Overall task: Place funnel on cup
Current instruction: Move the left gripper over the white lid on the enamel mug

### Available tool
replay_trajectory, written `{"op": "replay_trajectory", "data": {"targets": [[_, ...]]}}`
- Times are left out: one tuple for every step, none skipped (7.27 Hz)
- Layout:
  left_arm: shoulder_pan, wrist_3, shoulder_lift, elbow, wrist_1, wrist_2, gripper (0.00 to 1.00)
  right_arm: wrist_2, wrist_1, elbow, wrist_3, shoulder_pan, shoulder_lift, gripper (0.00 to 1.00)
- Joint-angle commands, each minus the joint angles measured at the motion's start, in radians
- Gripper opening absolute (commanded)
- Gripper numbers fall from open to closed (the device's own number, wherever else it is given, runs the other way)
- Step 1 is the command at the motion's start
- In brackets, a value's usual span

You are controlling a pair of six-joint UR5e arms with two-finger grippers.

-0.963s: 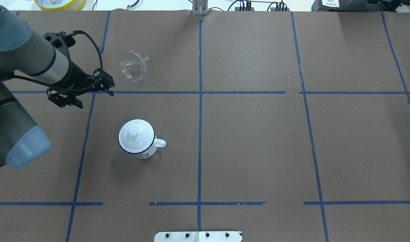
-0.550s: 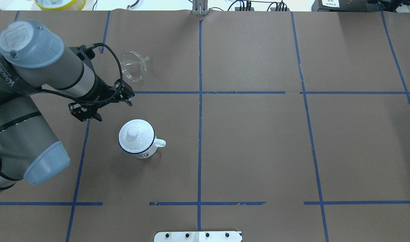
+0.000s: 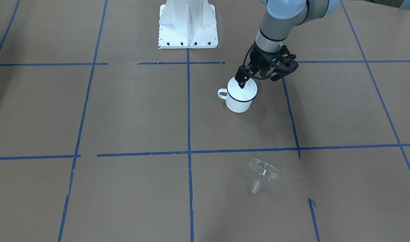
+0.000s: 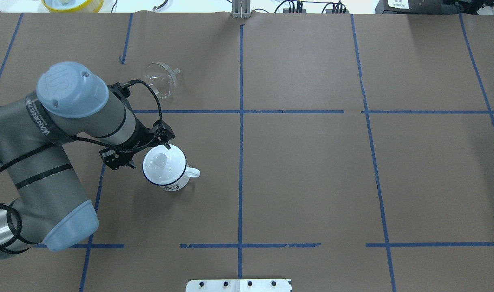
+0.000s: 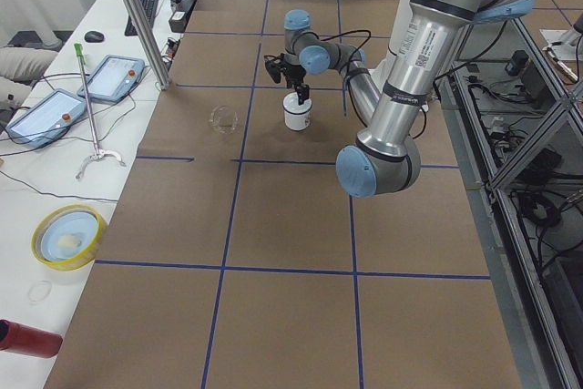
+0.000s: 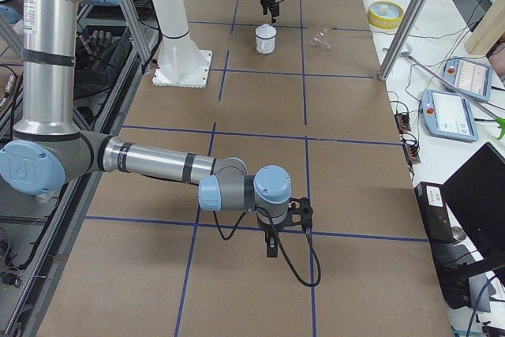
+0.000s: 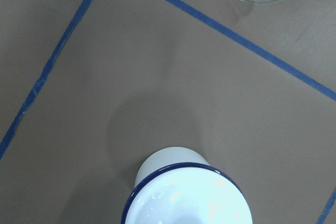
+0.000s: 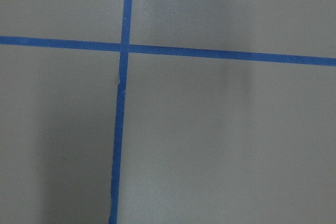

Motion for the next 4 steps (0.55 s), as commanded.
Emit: {"op": "replay_trajectory", "data": {"targets": [[0.046,-0.027,0.000,0.006,0.009,0.007,0.94,0.000,0.000,0.000,0.000,0.000,0.000,1.00],[0.050,-0.027,-0.003,0.001,0.009,0.020,0.89,0.000,0.000,0.000,0.000,0.000,0.000,1.00],[0.048,-0.027,-0.003,-0.002,0.009,0.026,0.88,0.000,0.000,0.000,0.000,0.000,0.000,1.00],[0.047,-0.027,-0.003,-0.003,0.009,0.030,0.88,-0.002,0.000,0.000,0.000,0.000,0.000,1.00]]}}
